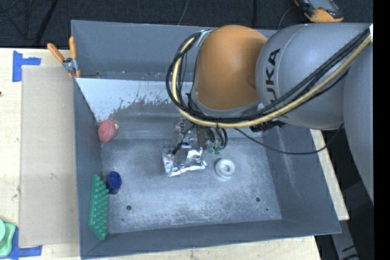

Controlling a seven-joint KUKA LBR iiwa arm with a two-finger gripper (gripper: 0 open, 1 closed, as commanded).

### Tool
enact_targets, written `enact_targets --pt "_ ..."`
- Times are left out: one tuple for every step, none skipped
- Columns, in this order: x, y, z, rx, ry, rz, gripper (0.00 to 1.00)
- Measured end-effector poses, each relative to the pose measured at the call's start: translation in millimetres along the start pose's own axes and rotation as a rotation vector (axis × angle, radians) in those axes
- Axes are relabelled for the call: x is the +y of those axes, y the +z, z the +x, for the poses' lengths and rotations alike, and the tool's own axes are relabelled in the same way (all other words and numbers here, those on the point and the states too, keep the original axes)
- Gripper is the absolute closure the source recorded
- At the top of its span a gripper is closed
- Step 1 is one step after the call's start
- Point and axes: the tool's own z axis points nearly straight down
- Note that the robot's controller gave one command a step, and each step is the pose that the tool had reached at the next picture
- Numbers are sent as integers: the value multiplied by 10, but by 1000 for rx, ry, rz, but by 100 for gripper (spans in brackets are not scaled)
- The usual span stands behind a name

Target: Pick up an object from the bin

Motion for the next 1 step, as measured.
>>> enact_targets --pt "37 -622 -225 1 -494 0 100"
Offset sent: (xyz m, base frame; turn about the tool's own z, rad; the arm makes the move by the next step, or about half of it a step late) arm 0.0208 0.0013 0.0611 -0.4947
